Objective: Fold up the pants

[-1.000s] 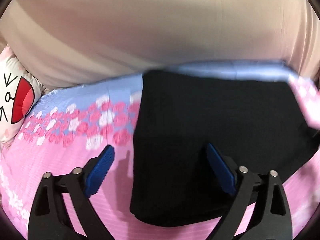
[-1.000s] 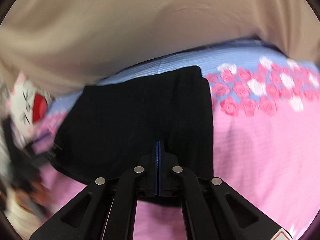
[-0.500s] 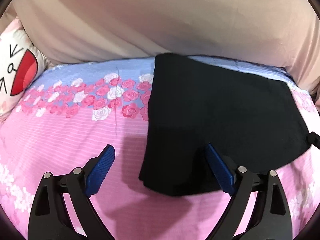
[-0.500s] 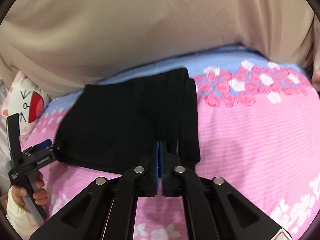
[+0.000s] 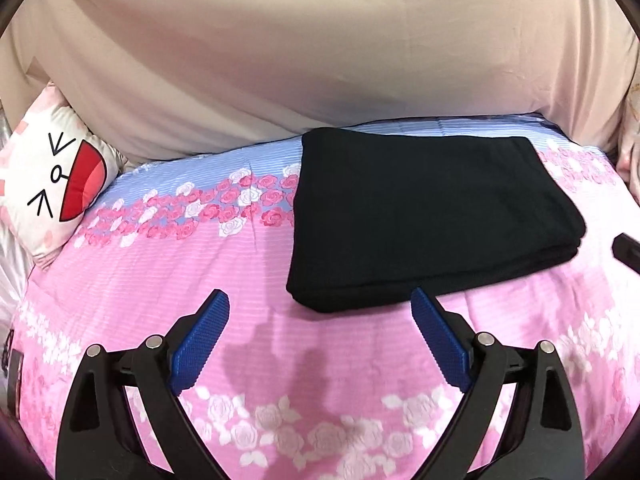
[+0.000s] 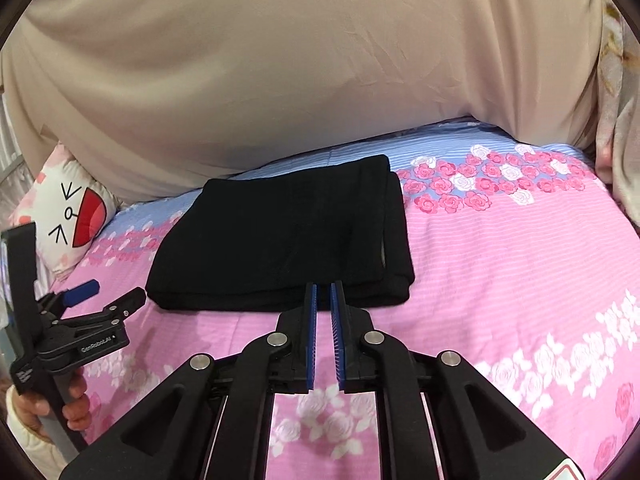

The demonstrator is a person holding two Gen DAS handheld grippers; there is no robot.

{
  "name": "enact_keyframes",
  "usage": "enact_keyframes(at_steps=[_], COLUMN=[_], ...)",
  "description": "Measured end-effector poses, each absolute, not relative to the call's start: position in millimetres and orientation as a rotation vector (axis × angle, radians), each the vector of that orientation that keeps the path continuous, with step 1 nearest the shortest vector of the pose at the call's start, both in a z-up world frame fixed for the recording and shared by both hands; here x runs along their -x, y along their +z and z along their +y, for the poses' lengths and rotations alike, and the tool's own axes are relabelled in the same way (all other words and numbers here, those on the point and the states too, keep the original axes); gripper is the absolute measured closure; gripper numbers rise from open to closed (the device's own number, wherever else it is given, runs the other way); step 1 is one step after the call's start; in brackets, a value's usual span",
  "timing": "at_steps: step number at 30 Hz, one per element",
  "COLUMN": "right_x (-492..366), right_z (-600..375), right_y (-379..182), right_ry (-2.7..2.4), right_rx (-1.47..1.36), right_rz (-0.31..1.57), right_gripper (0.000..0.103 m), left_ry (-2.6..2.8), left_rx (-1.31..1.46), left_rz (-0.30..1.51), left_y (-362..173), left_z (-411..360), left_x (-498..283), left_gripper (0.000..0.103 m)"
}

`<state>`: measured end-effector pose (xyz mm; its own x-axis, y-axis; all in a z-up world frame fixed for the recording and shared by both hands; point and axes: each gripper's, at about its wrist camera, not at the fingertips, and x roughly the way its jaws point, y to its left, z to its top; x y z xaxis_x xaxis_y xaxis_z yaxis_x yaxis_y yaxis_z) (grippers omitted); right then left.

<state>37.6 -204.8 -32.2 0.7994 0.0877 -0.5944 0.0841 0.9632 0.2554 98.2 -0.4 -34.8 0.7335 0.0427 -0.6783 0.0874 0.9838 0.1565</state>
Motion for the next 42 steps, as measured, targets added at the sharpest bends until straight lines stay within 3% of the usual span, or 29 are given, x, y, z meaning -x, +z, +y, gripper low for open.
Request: enact_keyframes(at_steps=[11, 13, 15, 20, 24, 31, 42], right_x=[-12, -4, 1, 4, 1, -3, -3], right_z=[-188, -185, -182, -163, -156, -161, -160], right_y=[-49, -52, -54, -66, -69, -74, -75], right_ry=[-0.02, -0.049, -0.076, -0.131, -0.149, -0.18, -0.194], right_rx=[-0.297, -0.281, -0.265, -0.159, -0.127, -0.149, -0.147], right_rz=[0.638, 0.612, 0.589, 0.577, 0.583, 0.619, 0.627], right_gripper=[0.093, 0.083, 0.064, 0.06, 0.036, 0.029, 0.028], left_ry=[-0.019, -0.003, 0.011, 0.016, 0.017, -0.001, -0.026], left_rx=[-0.159, -0.166, -0.184, -0.167, -0.152, -0.114, -0.129], left_rz=[0.743, 0.694, 0.65, 0.625, 0.632, 0.625, 0.6], left_y=[-42, -43, -47, -65, -70, -70, -68], left_z=[14, 15, 13, 16, 19, 24, 21], left_x=[-70, -64, -60, -60, -61, -59, -55], left_gripper=[0.009, 0.008, 0.006, 0.006, 0.006, 0.006, 0.006])
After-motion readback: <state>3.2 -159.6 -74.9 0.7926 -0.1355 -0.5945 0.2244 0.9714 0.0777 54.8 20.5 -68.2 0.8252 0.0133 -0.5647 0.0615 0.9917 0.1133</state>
